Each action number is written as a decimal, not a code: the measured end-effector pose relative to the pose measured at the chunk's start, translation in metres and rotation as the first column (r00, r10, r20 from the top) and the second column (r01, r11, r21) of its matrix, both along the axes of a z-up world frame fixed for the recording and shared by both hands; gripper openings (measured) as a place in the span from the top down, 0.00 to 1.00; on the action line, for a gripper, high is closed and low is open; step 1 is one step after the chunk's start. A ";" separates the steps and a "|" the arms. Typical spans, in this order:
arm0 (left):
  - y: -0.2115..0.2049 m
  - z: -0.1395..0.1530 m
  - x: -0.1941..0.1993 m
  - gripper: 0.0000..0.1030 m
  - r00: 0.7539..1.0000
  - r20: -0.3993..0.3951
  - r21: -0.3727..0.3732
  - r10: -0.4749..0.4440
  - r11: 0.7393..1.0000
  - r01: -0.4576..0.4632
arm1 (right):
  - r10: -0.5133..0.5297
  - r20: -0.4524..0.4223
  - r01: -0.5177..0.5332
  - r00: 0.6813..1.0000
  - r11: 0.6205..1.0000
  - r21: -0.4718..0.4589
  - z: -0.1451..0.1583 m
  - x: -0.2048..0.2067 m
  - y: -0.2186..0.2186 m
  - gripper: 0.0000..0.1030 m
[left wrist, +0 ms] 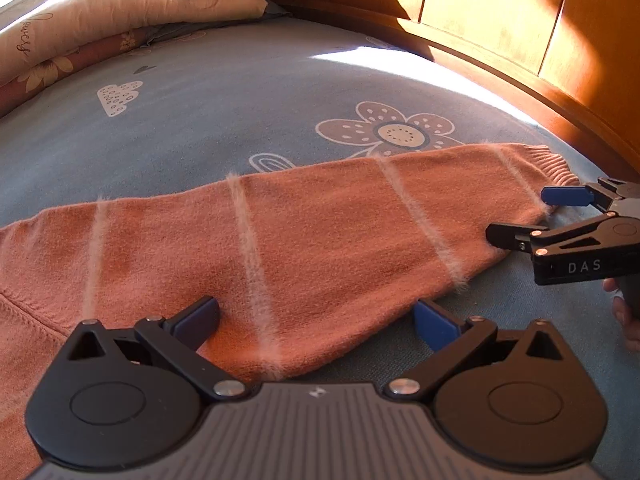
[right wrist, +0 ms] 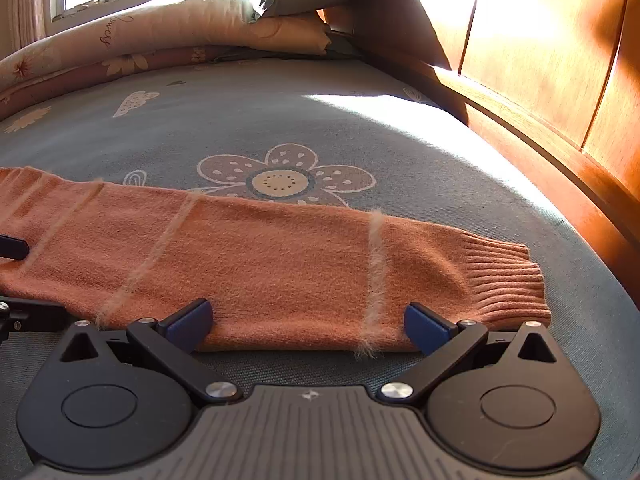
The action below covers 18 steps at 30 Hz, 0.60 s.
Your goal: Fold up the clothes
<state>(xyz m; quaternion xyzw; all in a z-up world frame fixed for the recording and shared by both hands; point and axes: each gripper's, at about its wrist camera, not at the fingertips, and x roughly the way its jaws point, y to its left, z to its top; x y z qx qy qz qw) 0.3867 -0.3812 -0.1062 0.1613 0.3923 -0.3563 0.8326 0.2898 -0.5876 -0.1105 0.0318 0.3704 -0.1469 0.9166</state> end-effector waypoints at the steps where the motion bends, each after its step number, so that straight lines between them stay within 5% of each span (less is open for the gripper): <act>1: -0.001 0.000 -0.005 0.01 1.000 0.018 0.021 -0.020 1.000 0.020 | 0.002 0.000 -0.002 1.000 1.000 -0.001 0.000 0.000 0.000 0.00; 9: 0.031 0.022 0.007 0.01 0.997 -0.038 -0.125 0.060 0.990 -0.065 | 0.030 0.103 -0.031 0.994 0.999 0.015 0.020 0.004 0.020 0.00; 14: 0.030 0.003 0.009 0.01 0.997 -0.036 -0.042 0.063 0.997 -0.065 | 0.095 -0.042 -0.099 0.995 0.990 -0.097 0.002 0.020 0.048 0.00; 18: 0.025 0.002 0.001 0.01 0.999 0.006 0.010 0.038 0.999 -0.038 | 0.099 -0.035 -0.097 0.994 0.993 0.071 0.010 0.009 0.022 0.00</act>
